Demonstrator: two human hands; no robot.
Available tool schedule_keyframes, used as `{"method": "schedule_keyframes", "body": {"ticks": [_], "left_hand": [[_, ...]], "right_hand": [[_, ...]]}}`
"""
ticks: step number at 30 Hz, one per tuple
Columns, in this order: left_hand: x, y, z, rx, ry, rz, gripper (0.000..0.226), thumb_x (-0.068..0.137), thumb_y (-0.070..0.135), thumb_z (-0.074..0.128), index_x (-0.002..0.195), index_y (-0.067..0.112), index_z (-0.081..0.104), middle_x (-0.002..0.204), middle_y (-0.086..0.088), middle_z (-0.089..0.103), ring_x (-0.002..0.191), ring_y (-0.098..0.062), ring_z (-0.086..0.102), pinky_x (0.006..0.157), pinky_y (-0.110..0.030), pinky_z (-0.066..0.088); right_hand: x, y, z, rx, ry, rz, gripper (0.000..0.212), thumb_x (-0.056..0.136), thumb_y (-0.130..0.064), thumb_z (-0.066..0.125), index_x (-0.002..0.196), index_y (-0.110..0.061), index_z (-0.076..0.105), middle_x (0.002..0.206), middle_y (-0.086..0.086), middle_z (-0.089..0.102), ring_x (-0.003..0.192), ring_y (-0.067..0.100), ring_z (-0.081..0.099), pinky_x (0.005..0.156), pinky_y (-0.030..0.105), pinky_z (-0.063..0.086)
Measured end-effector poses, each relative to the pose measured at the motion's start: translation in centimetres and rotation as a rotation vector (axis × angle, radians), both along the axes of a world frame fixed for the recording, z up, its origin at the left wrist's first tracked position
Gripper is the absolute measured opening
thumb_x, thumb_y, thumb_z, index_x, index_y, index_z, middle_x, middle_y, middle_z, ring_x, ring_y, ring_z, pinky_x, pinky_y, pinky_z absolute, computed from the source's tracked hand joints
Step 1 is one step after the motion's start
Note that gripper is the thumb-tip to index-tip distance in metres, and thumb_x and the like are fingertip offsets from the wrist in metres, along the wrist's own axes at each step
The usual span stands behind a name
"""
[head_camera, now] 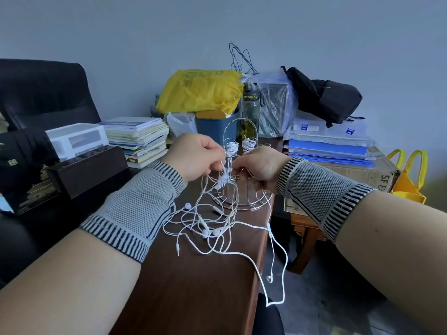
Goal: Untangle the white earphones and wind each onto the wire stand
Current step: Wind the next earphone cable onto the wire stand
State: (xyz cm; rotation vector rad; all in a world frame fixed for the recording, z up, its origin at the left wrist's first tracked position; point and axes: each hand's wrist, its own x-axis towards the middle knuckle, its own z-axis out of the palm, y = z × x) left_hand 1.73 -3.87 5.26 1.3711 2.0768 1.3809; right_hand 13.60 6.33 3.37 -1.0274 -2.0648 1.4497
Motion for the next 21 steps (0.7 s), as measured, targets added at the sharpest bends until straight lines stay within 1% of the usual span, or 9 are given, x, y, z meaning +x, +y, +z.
{"method": "schedule_keyframes", "body": {"ticks": [2,4,8,9,13,16,18,19,21], "left_hand": [[0.3,0.0,0.0,-0.019,-0.173,-0.044,0.009,0.086,0.006,0.067,0.077,0.009,0.068,0.07,-0.008,0.069,0.064,-0.014,0.06,0.054,-0.023,0.044],[0.7,-0.1,-0.1,-0.038,-0.161,-0.058,0.008,0.087,0.007,0.067,0.079,0.01,0.068,0.069,-0.006,0.069,0.062,-0.011,0.059,0.054,-0.02,0.044],[0.6,-0.2,-0.2,-0.003,0.351,0.079,0.009,0.09,0.02,0.064,0.082,0.021,0.069,0.068,0.006,0.07,0.059,-0.005,0.058,0.056,-0.021,0.04],[0.6,-0.2,-0.3,0.005,0.419,0.093,0.01,0.091,0.021,0.062,0.084,0.022,0.068,0.068,0.007,0.07,0.062,-0.005,0.059,0.056,-0.021,0.04],[0.3,-0.1,-0.2,0.086,0.457,0.089,0.012,0.093,0.022,0.061,0.082,0.023,0.065,0.066,0.015,0.062,0.064,0.0,0.057,0.061,-0.021,0.042],[0.4,-0.1,0.3,0.151,0.563,0.082,0.01,0.092,0.022,0.063,0.083,0.023,0.066,0.071,0.018,0.059,0.07,-0.006,0.058,0.071,-0.022,0.047],[0.4,0.0,0.6,0.153,0.502,0.084,0.01,0.091,0.021,0.064,0.082,0.022,0.068,0.069,0.016,0.061,0.069,-0.006,0.058,0.07,-0.022,0.047],[0.2,0.1,0.7,0.147,0.393,0.08,0.01,0.089,0.02,0.065,0.08,0.021,0.068,0.066,0.014,0.063,0.066,-0.006,0.058,0.067,-0.022,0.047],[0.1,-0.1,0.9,0.106,0.035,0.0,0.01,0.088,0.013,0.067,0.078,0.018,0.069,0.062,0.007,0.065,0.061,-0.01,0.057,0.06,-0.024,0.045]], "right_hand": [[0.1,0.0,0.1,-0.024,0.012,0.0,0.023,0.085,-0.013,0.062,0.063,-0.007,0.061,0.048,0.002,0.052,0.035,0.013,0.03,0.04,0.02,0.025],[0.2,0.0,0.1,-0.042,0.033,-0.008,0.023,0.085,-0.011,0.061,0.063,-0.007,0.06,0.049,0.003,0.052,0.035,0.013,0.031,0.041,0.02,0.025],[0.4,0.1,-0.1,-0.036,0.025,-0.016,0.021,0.084,-0.012,0.063,0.064,-0.008,0.061,0.047,0.002,0.05,0.039,0.013,0.029,0.042,0.02,0.025],[0.5,0.1,-0.1,-0.036,0.024,-0.016,0.022,0.084,-0.013,0.063,0.063,-0.008,0.061,0.047,0.001,0.05,0.039,0.013,0.029,0.042,0.02,0.025],[0.3,0.1,-0.2,-0.035,0.023,0.004,0.025,0.085,-0.013,0.063,0.061,-0.008,0.06,0.048,0.002,0.05,0.037,0.013,0.028,0.042,0.02,0.024],[0.1,0.1,-0.5,-0.034,0.019,0.012,0.026,0.085,-0.014,0.063,0.06,-0.008,0.059,0.046,0.001,0.051,0.038,0.014,0.028,0.041,0.02,0.024],[0.1,0.0,-0.5,-0.038,0.022,0.015,0.026,0.086,-0.014,0.064,0.061,-0.008,0.06,0.045,0.001,0.052,0.039,0.015,0.028,0.04,0.02,0.024],[0.1,0.0,-0.5,-0.042,0.023,0.017,0.025,0.086,-0.014,0.064,0.061,-0.008,0.06,0.045,0.001,0.053,0.039,0.015,0.028,0.04,0.02,0.023],[0.3,0.1,-0.4,-0.044,0.025,0.018,0.025,0.086,-0.015,0.064,0.062,-0.008,0.061,0.045,0.001,0.053,0.039,0.014,0.028,0.039,0.019,0.024]]}}
